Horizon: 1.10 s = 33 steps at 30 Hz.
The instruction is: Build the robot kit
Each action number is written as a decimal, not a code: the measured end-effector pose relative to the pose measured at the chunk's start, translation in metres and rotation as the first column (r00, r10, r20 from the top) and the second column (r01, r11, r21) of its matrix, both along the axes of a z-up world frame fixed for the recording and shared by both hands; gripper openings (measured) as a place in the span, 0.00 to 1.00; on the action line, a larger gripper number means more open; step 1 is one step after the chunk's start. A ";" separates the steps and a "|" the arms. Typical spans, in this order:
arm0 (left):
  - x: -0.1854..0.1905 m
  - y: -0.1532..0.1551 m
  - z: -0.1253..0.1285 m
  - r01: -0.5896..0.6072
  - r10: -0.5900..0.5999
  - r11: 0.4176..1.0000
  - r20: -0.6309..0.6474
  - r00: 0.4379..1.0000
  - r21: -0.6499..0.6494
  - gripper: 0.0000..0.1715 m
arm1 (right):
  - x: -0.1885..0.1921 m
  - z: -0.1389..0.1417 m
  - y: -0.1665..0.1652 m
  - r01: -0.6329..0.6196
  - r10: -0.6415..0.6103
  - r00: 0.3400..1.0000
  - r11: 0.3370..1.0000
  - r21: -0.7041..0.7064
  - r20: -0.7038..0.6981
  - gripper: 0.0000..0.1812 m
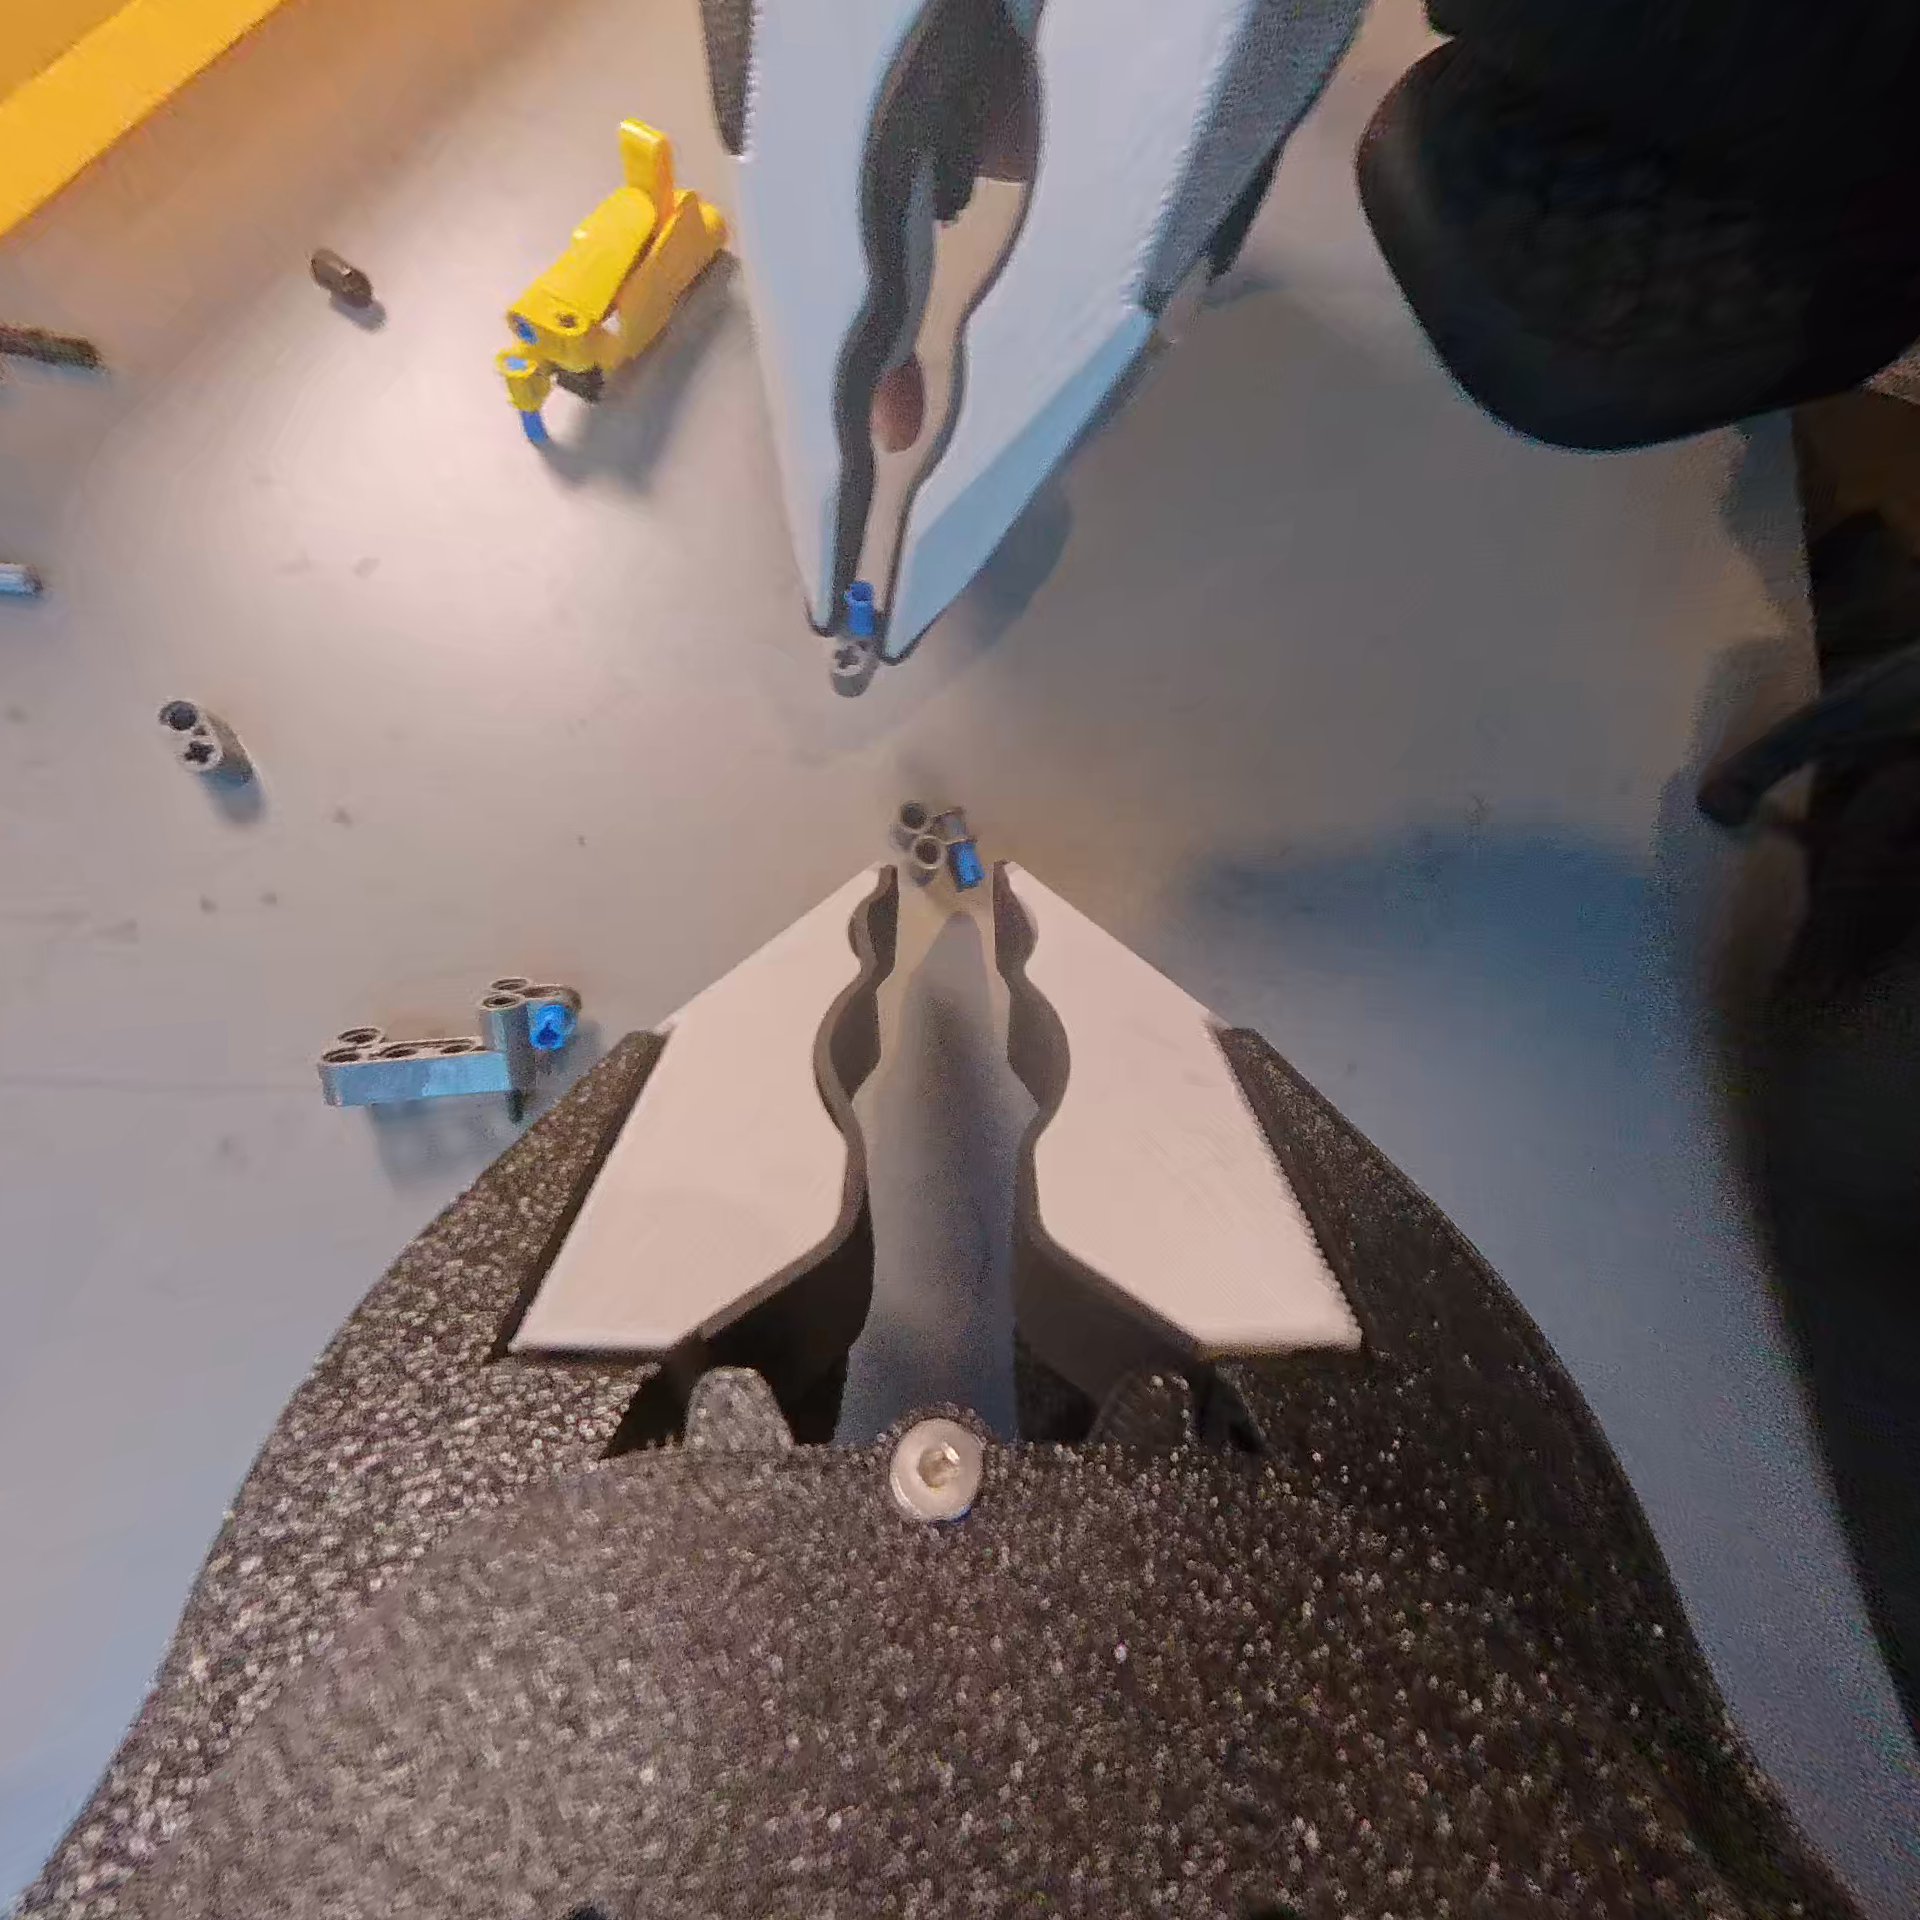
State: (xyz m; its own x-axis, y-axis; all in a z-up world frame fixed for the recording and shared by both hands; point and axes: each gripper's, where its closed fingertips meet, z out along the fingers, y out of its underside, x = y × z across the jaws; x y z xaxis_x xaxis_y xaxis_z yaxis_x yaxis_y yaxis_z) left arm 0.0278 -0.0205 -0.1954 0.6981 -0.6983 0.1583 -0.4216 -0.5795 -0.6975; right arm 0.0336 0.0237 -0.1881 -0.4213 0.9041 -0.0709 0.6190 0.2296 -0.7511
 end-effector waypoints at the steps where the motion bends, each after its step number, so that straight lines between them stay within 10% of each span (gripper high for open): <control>1: -0.003 0.004 -0.004 -0.011 0.011 1.000 -0.005 1.000 -0.014 0.12 | 0.000 0.000 0.000 -0.001 0.001 1.000 1.000 0.000 0.001 0.04; 22: 0.017 0.004 -0.016 0.053 -0.052 0.998 -0.026 0.998 0.018 0.09 | 0.002 0.002 -0.003 -0.019 0.019 1.000 1.000 -0.004 -0.007 0.04; 33: 0.022 -0.025 -0.016 0.068 -0.067 0.997 -0.023 0.997 0.021 0.11 | 0.015 -0.001 -0.058 -0.294 0.294 0.956 0.956 -0.016 0.001 0.04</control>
State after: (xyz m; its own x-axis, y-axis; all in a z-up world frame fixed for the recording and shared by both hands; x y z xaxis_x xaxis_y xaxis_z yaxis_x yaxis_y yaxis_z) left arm 0.0498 -0.0450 -0.2114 0.6523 -0.7471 0.1276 -0.4747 -0.5340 -0.6997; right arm 0.0485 -0.0340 -0.1887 -0.6681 0.7391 -0.0857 0.5281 0.3899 -0.7544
